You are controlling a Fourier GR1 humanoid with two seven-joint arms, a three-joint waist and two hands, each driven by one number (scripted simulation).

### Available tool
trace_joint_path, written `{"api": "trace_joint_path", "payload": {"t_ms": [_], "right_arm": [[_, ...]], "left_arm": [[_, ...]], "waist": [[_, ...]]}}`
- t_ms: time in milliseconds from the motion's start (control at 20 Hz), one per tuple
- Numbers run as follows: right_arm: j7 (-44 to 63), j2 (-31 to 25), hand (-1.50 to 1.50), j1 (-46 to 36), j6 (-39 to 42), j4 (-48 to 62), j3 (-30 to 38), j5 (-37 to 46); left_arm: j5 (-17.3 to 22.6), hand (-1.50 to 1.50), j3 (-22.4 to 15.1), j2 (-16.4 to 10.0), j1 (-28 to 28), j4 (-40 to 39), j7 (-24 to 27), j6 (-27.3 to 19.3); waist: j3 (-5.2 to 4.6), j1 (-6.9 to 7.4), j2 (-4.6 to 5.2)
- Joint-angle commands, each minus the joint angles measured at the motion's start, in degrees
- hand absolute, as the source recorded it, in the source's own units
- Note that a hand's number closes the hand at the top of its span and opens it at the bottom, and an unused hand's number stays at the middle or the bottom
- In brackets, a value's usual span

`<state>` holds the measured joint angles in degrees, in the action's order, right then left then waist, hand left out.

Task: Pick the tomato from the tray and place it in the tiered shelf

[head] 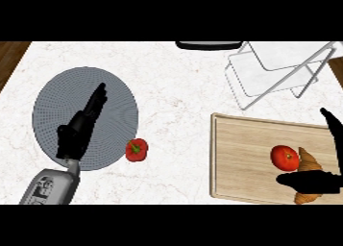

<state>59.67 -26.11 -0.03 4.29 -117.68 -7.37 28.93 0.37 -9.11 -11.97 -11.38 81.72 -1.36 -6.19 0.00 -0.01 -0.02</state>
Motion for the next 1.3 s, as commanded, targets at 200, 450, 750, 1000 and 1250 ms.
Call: {"api": "trace_joint_path", "payload": {"t_ms": [200,450,750,1000,1250], "right_arm": [[0.98,4.94,-1.50,-0.87,2.96,3.87,1.40,3.94],[-4.79,5.87,-1.50,3.34,2.60,7.07,2.29,5.17],[-6.44,7.02,-1.50,3.62,3.85,9.56,3.45,7.66],[-5.59,10.78,-1.50,2.46,4.90,9.32,1.89,11.91],[-6.32,10.50,-1.50,-0.13,7.37,12.81,4.70,11.48]], "left_arm": [[-2.13,0.00,2.17,1.05,1.43,-0.96,2.19,1.89],[-2.34,0.00,3.41,1.19,-0.08,0.84,-0.97,2.83],[-2.78,0.00,3.89,1.73,3.58,4.05,-0.84,4.25],[-4.10,0.00,5.14,4.05,-0.17,0.37,-0.90,4.91],[-6.90,0.00,3.17,6.29,0.58,3.02,-2.08,3.12]], "waist": [[-0.01,-0.02,0.02],[0.01,-0.10,0.02],[0.01,-0.03,-0.02],[0.00,-0.13,-0.01],[0.00,-0.05,-0.01]]}}
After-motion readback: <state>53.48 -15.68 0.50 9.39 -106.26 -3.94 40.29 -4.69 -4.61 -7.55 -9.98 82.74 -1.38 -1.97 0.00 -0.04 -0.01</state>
